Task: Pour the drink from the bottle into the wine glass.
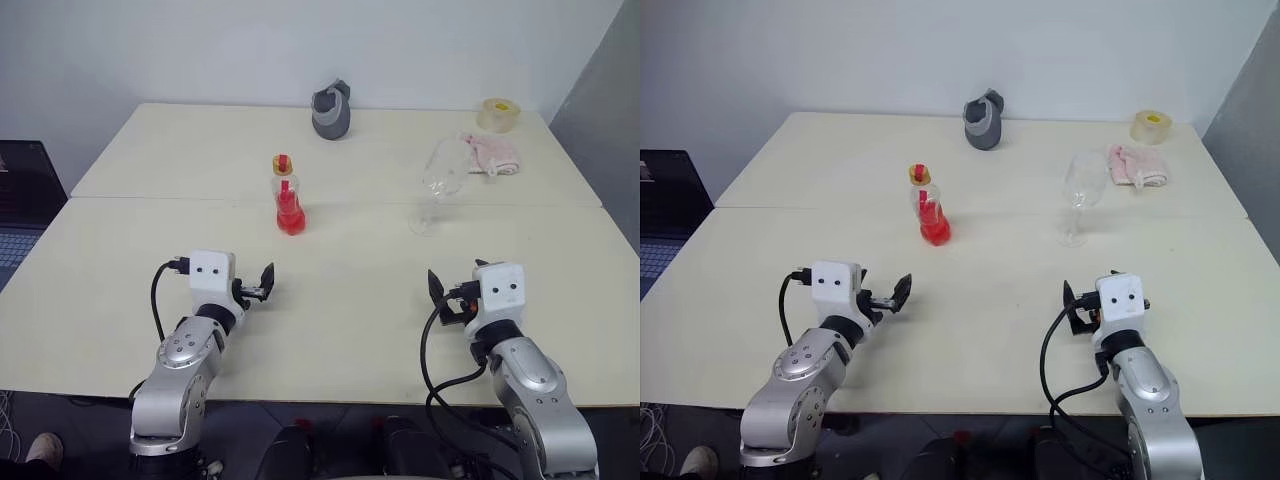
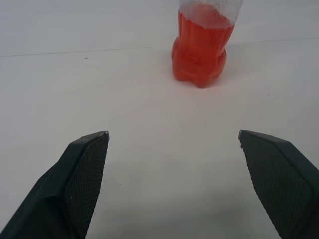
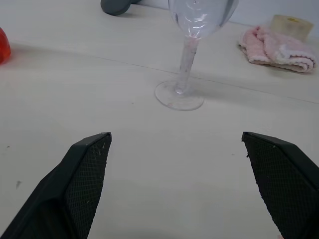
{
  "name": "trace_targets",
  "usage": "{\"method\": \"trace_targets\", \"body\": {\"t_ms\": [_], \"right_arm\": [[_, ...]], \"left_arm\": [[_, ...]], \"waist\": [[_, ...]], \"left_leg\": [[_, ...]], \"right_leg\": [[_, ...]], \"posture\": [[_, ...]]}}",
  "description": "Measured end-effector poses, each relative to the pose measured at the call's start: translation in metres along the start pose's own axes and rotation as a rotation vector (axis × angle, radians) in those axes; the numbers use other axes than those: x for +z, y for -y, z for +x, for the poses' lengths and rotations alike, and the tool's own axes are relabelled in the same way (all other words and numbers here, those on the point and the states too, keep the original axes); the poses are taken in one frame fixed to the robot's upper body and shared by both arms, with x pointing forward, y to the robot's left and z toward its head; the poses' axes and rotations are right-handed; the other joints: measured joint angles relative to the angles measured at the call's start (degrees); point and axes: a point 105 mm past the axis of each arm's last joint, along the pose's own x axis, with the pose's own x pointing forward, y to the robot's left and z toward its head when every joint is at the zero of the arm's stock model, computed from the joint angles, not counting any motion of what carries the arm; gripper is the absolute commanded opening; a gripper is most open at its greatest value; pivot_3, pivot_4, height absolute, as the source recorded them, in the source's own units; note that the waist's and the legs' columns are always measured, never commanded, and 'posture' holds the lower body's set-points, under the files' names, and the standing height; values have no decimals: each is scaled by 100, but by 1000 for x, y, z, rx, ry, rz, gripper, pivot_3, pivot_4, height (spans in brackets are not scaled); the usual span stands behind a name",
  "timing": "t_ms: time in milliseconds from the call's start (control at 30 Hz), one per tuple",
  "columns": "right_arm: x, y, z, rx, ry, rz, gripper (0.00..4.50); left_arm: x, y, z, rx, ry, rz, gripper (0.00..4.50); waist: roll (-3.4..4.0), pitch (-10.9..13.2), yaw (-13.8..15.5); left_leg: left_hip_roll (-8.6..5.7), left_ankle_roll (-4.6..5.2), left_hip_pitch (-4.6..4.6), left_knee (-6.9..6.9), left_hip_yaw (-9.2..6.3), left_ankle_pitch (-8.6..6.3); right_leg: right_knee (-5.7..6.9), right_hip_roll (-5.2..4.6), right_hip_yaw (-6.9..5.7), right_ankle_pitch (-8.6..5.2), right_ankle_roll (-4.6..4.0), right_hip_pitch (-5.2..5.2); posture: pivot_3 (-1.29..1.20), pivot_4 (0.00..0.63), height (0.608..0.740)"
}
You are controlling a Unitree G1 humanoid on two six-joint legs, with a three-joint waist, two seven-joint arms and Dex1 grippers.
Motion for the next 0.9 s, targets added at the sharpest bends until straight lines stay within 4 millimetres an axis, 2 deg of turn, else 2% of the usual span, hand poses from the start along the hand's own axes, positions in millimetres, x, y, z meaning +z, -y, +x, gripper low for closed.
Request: {"method": "trace_targets", "body": {"t_ms": [567, 700, 900], "right_arm": [[2, -3, 1, 45, 5, 10, 4499], [7, -11, 4, 159, 35, 10, 4499], [20, -32, 0, 448, 95, 20, 4499]], "left_arm": [[6, -2, 1, 18, 39, 20, 4458], [8, -8, 15, 29, 51, 24, 4458], [14, -9, 31, -7, 81, 36, 4458]], "waist": [[0, 0, 0], [0, 0, 0], [-1, 1, 1]], "left_leg": [[-1, 1, 0, 0, 1, -1], [-4, 4, 0, 2, 8, -2], [-4, 4, -1, 2, 10, -2]], "right_leg": [[0, 0, 0, 0, 0, 0], [1, 1, -4, 0, 0, 1], [-1, 0, -4, 0, 0, 1]], "posture": [[0, 150, 740], [0, 150, 740], [0, 150, 740]]}}
